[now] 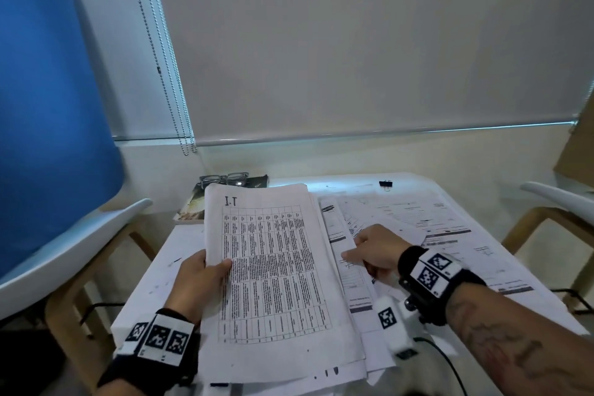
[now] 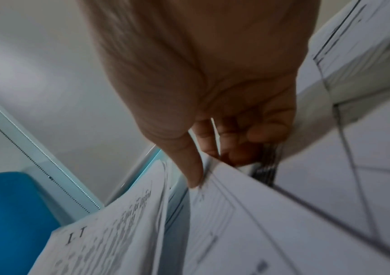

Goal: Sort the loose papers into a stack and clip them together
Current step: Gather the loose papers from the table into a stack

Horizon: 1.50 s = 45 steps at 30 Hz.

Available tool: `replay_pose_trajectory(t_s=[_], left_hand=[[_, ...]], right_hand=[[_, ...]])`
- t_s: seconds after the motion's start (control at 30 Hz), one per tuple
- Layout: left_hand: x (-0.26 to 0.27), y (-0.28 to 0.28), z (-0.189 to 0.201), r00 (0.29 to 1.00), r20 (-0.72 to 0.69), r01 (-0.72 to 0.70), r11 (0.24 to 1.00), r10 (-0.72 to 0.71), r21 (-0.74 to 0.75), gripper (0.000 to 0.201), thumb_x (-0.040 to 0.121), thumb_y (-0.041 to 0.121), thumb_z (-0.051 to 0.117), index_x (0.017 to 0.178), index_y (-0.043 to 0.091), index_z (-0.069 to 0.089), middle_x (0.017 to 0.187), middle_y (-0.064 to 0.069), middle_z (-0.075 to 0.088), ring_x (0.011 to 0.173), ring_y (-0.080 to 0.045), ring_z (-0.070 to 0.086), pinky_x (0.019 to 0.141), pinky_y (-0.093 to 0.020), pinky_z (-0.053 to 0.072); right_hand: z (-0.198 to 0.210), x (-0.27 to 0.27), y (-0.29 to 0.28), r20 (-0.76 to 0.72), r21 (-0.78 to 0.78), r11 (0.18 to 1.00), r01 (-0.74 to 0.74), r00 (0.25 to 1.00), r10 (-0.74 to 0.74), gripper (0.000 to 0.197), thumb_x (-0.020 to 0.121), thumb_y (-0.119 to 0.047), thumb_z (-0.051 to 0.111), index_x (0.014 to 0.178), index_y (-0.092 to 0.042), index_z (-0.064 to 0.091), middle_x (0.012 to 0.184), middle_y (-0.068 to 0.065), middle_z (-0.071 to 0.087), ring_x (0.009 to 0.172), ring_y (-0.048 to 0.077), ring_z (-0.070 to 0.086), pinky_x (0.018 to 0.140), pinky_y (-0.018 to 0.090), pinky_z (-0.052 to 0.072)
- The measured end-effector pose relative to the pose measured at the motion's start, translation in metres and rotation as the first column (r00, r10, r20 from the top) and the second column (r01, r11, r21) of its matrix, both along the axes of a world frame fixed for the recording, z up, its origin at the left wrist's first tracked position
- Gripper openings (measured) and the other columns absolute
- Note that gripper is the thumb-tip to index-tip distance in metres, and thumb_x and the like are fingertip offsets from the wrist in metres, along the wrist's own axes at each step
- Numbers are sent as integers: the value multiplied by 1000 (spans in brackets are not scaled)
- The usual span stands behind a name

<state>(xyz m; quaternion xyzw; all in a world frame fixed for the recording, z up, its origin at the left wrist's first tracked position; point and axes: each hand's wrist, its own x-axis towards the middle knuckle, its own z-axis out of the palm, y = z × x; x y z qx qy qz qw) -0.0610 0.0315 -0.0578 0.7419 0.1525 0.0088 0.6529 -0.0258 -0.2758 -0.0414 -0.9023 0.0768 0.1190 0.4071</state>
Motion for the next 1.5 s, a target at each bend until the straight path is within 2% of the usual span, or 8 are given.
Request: replay_pose_trajectory(t_s=[0.23,0.3,0.4,0.6,0.87,1.13,1.3,1.5], left_hand=[[-1,5,5,1000,27,13,993,-10,-117,16,99,8,55,111,4,65,98,-15,75,85,-28,73,73,-38,57],[0,8,6,999,26,26,973,-20,-231,25,99,14,54,120,2,63,104,-19,76,91,-35,73,86,-49,56],[0,6,11,999,14,45,912,-42,-409,25,102,16,47,115,4,64,93,-17,79,77,-33,76,68,-45,61],[-2,-8,12,998,34,55,939,-46,-338,22,99,7,51,118,2,61,106,-23,74,87,-38,73,79,-50,58],[5,37,-1,998,13,-56,977,60,-208,13,96,-5,51,99,-2,64,81,-16,76,60,-26,75,60,-34,57],[10,39,-5,1000,-1,-30,988,30,-150,14,96,-7,52,102,-4,64,96,-25,71,79,-34,69,77,-43,54],[7,38,-3,1000,-5,-25,979,24,-204,17,97,-6,51,110,-7,62,98,-27,71,82,-37,68,88,-54,53],[-2,37,3,998,63,53,897,-28,-438,23,102,5,40,109,11,62,81,-15,79,66,-31,76,57,-46,61]], right_hand=[[27,-6,-15,289,161,987,29,954,-75,17,95,-16,61,79,-10,57,84,15,70,62,23,60,47,22,43],[36,-6,-23,278,334,942,19,953,-118,18,95,-16,61,79,-10,58,85,22,70,65,27,57,48,25,41],[40,-10,-22,230,423,906,-5,968,-102,14,95,-18,63,83,-12,61,81,18,60,68,27,49,52,27,38],[40,-20,4,148,562,821,-103,989,22,20,100,-19,56,84,-14,65,79,6,69,53,14,56,44,22,44],[28,-3,-19,112,-2,1000,-13,994,14,27,93,-32,65,99,-6,62,99,4,67,81,19,61,62,26,48],[10,0,7,-33,-228,961,-154,988,151,31,84,-39,72,85,-16,52,88,3,53,79,17,49,67,26,38],[7,-1,18,44,-165,973,-164,984,174,37,84,-24,72,64,-19,41,65,-5,43,55,10,39,52,22,30],[23,2,-8,250,193,981,20,966,-68,16,93,-25,65,104,-15,60,117,10,63,77,22,66,55,24,49]])
